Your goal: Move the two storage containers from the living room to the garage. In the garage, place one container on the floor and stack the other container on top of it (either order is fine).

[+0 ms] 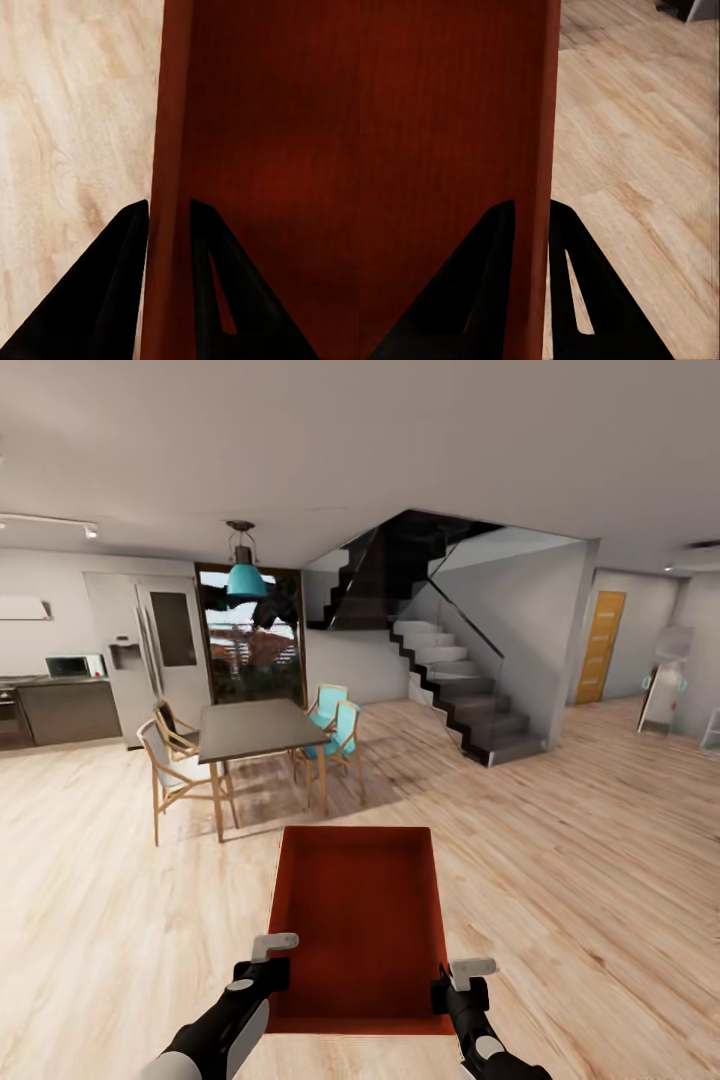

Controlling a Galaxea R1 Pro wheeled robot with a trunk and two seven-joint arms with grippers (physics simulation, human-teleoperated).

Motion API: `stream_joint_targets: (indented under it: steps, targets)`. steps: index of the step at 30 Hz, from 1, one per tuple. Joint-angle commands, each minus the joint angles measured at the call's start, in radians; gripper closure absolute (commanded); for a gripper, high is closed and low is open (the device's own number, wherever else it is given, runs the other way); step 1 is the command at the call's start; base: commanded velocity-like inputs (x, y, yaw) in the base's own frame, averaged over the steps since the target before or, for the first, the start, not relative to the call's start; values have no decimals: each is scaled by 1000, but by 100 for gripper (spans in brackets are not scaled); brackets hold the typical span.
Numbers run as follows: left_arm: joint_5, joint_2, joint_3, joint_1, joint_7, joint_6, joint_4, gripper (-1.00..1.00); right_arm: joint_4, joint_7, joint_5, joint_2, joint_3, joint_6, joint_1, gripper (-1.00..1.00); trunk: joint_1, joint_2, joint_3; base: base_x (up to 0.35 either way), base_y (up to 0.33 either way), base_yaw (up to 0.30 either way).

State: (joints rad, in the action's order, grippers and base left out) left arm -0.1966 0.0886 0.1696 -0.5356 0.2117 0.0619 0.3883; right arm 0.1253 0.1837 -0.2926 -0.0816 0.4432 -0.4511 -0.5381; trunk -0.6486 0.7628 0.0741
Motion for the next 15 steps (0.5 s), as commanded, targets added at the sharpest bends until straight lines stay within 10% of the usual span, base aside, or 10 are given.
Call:
stream_joint_targets:
  steps: [1,15]
  targets:
    - [-11,-3,10,0,17,7,-2,100,1,35,-13,2,-8,-53,-2,100,-1,1,2,321,0,-287]
    - [-10,-3,10,0,17,7,-2,100,0,42,-13,2,-8,-53,-2,100,-1,1,2,321,0,-287]
